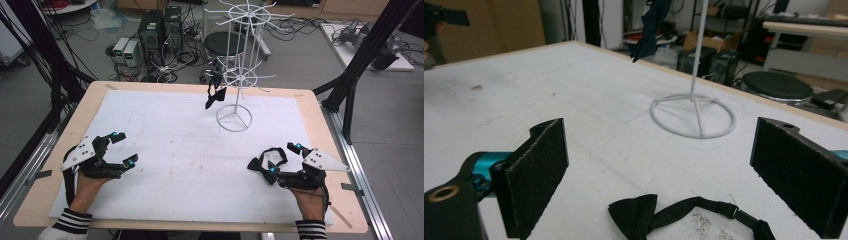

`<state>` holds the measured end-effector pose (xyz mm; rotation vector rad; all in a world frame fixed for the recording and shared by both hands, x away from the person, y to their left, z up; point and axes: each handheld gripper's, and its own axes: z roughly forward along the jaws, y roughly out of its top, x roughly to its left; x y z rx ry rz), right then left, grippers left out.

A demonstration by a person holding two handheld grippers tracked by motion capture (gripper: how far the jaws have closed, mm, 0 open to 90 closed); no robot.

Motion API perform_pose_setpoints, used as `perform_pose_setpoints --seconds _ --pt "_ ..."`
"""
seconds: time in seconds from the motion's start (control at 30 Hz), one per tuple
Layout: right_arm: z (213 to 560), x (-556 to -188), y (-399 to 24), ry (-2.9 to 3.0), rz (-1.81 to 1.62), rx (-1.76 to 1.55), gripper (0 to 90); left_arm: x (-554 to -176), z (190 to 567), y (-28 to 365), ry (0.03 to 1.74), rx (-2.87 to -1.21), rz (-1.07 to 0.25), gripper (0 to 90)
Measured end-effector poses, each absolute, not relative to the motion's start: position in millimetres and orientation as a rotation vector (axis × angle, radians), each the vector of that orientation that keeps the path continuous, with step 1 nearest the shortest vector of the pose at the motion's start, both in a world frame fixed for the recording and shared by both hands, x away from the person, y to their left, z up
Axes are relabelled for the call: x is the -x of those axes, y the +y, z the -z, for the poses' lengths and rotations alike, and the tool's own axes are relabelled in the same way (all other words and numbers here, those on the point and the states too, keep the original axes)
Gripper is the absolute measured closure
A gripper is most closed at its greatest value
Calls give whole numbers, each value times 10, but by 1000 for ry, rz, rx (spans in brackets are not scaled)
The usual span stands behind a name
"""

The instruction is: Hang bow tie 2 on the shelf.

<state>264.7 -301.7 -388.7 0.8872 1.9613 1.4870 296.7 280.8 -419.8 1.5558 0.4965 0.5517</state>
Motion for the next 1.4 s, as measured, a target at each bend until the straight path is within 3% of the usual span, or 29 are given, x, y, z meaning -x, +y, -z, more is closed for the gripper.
perform_pose_setpoints --seconds 1.03,1.07,1.13,1.4 --pt "3721 -3088 -2825 2541 -1082 -868 78 -2888 4517 2913 620 -1508 -646 137" --pt "3718 -3099 -2817 2554 -1066 -874 85 -2885 4524 2912 621 -1507 -649 136" --pt "3709 -3124 -2815 2598 -1037 -848 189 -2878 4530 2911 618 -1498 -657 136" --pt "3735 -3211 -2734 2683 -924 -850 186 -2863 4537 2917 614 -1485 -661 137"
